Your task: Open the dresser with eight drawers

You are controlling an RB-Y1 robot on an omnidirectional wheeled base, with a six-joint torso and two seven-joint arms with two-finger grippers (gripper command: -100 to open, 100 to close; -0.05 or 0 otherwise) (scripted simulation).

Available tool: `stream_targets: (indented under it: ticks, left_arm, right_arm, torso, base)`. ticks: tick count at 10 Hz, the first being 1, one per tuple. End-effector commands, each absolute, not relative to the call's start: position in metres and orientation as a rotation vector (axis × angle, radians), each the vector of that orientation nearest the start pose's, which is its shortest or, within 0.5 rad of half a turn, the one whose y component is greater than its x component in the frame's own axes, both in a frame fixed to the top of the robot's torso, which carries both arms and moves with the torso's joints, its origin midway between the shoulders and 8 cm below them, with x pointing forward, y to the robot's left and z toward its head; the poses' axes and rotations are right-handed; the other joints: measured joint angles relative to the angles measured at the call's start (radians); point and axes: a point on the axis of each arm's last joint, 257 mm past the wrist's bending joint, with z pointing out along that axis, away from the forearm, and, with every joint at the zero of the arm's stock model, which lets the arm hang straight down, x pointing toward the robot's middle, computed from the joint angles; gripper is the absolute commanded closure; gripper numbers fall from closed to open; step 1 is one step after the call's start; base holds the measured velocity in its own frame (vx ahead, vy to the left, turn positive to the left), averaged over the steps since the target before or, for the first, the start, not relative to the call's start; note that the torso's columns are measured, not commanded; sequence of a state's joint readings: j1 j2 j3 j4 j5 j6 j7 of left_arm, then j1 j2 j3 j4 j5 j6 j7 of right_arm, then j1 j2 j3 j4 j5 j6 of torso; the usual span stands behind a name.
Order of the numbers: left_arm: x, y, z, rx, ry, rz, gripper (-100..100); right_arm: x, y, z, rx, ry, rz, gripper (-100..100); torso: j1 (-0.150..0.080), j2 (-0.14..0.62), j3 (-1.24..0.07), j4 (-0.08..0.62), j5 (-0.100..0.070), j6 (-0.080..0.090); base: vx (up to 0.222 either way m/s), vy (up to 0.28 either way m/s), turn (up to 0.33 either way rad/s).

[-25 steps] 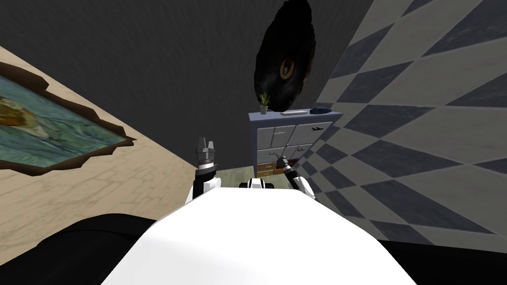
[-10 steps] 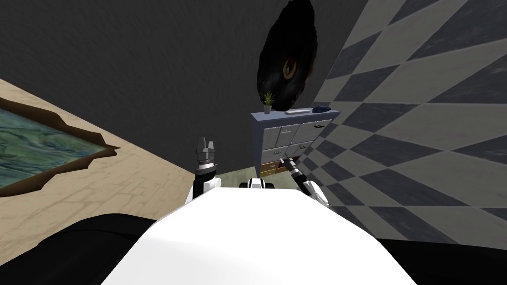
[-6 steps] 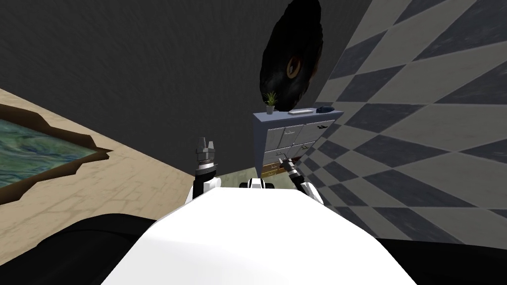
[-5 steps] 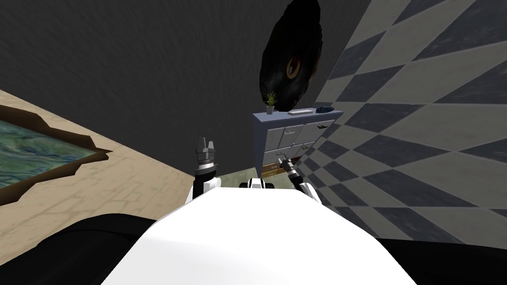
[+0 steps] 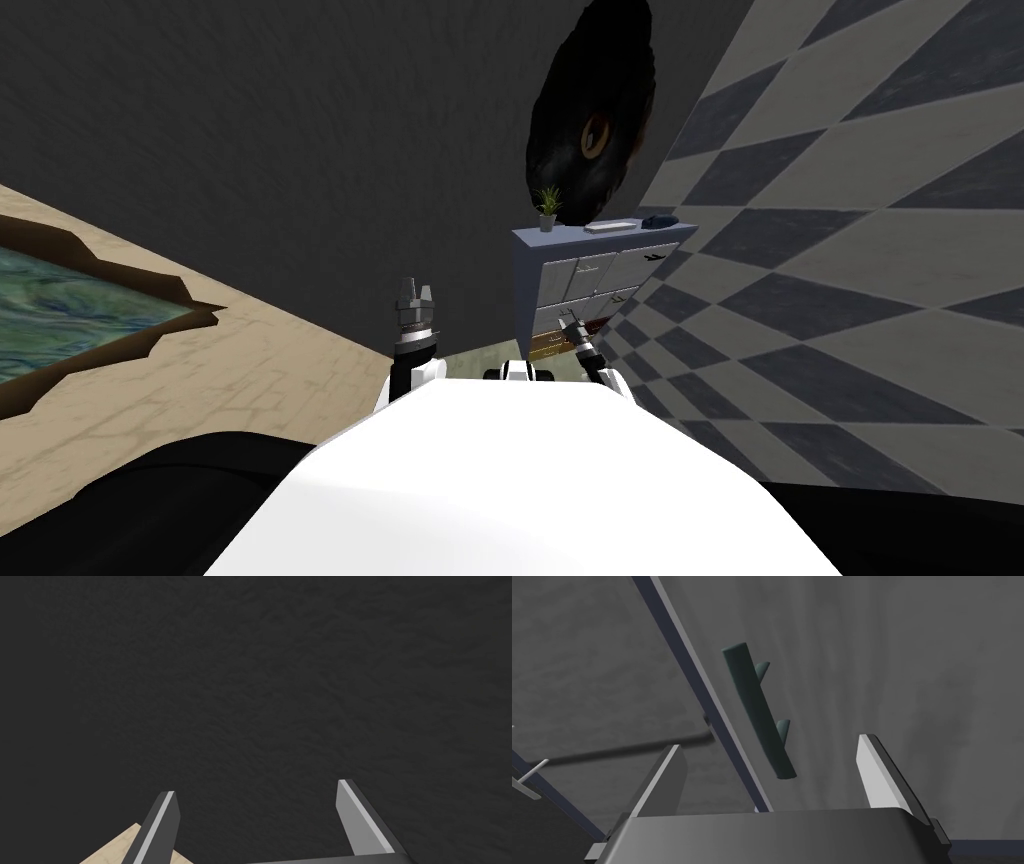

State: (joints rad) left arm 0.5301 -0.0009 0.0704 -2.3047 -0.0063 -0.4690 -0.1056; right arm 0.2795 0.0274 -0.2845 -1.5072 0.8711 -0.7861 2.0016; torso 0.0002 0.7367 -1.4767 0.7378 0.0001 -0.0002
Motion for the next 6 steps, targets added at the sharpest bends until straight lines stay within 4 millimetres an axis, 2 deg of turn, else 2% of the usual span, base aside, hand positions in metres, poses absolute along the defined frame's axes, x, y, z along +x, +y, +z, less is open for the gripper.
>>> stream_targets:
  ticks: [1,2,4,6]
  left_arm:
    - [0.337,0.305,0.021,-0.630,0.661,-1.111,0]
    - [0.337,0.305,0.021,-0.630,0.661,-1.111,0]
    - [0.337,0.305,0.021,-0.630,0.661,-1.111,0]
    - [0.337,0.305,0.021,-0.630,0.661,-1.111,0]
  right_arm:
    - [0.423,-0.259,-0.254,-1.009,1.047,-0.911,-100]
    - [0.415,-0.254,-0.261,-1.010,1.047,-0.905,100]
    - [0.418,-0.260,-0.254,-1.010,1.044,-0.906,100]
    - [0.419,-0.262,-0.251,-1.011,1.042,-0.904,100]
  torso:
    - [0.001,-0.001,-0.001,0.000,0.000,0.000]
    - [-0.001,0.002,0.001,0.000,0.000,0.000]
    - [-0.002,0.003,0.002,0.000,-0.002,-0.001]
    - [-0.001,0.009,0.006,0.002,-0.001,0.001]
  base:
    - [0.027,0.021,0.005]
    - [-0.029,-0.021,-0.043]
    - [-0.071,-0.023,-0.011]
    - [-0.193,-0.018,-0.020]
